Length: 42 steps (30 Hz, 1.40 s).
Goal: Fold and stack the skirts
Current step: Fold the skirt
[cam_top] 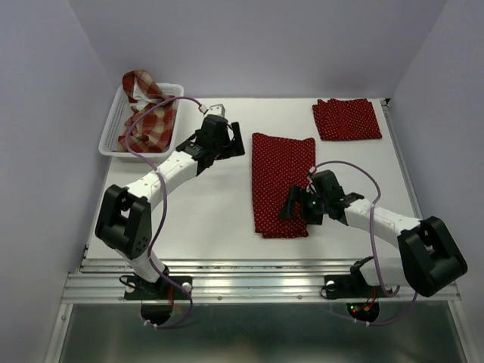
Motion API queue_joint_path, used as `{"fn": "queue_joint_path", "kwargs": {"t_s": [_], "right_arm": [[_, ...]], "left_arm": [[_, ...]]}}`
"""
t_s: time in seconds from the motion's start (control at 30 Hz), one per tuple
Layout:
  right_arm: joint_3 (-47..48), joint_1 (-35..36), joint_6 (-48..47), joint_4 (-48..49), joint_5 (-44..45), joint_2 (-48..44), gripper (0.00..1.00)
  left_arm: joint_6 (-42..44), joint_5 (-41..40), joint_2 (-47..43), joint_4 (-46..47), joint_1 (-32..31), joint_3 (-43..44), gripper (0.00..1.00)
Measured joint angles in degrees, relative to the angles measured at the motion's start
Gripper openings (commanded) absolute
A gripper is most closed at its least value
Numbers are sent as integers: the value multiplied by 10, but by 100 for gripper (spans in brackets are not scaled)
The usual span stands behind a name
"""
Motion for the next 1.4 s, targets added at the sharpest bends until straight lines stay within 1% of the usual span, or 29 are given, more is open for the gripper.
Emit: {"fn": "queue_joint_path", "kwargs": {"t_s": [0.07, 0.17, 0.3, 0.43, 0.53, 0.57, 0.63, 0.77, 0.83, 0.9, 1.03, 1.13, 1.2, 1.27, 1.3, 1.37, 1.4], "right_arm": [[20, 3, -5, 20, -14, 35, 100], [63, 26, -14, 53, -26, 98, 100], [137, 80, -18, 91, -25, 185, 100], [238, 136, -18, 118, -16, 283, 100], [291, 152, -17, 131, -17, 334, 100], [324, 156, -17, 131, -19, 360, 100], [354, 158, -21, 129, -17, 381, 100], [363, 158, -45, 98, -8, 378, 100], [355, 158, -71, 57, 0, 359, 100], [327, 158, -94, 21, 7, 324, 100], [276, 158, -130, -74, 16, 243, 100], [265, 158, -139, -142, 28, 193, 100], [266, 156, -140, -165, 46, 164, 100], [284, 144, -141, -190, 73, 142, 100], [301, 128, -140, -200, 75, 142, 100], [347, 81, -140, -207, 81, 160, 100], [388, 42, -141, -199, 87, 184, 100]], "left_arm": [[0, -3, 0, -5, 3, 0, 99], [0, -9, -10, -11, 10, -9, 99], [-3, -21, -45, -27, 22, -28, 99], [-8, -38, -90, -44, 37, -38, 99], [-11, -48, -116, -52, 47, -38, 99], [-13, -51, -127, -57, 52, -38, 99], [-17, -56, -141, -66, 58, -38, 99], [-24, -63, -158, -79, 65, -39, 99], [-30, -63, -162, -85, 66, -40, 99], [-38, -60, -169, -91, 66, -50, 99], [-67, -32, -193, -91, 66, -103, 99], [-91, -3, -213, -98, 66, -155, 99], [-104, 9, -224, -90, 66, -187, 99], [-123, 25, -240, -87, 66, -230, 99], [-130, 33, -247, -82, 66, -251, 99], [-146, 51, -257, -70, 66, -283, 99], [-156, 62, -262, -61, 66, -301, 99]]}}
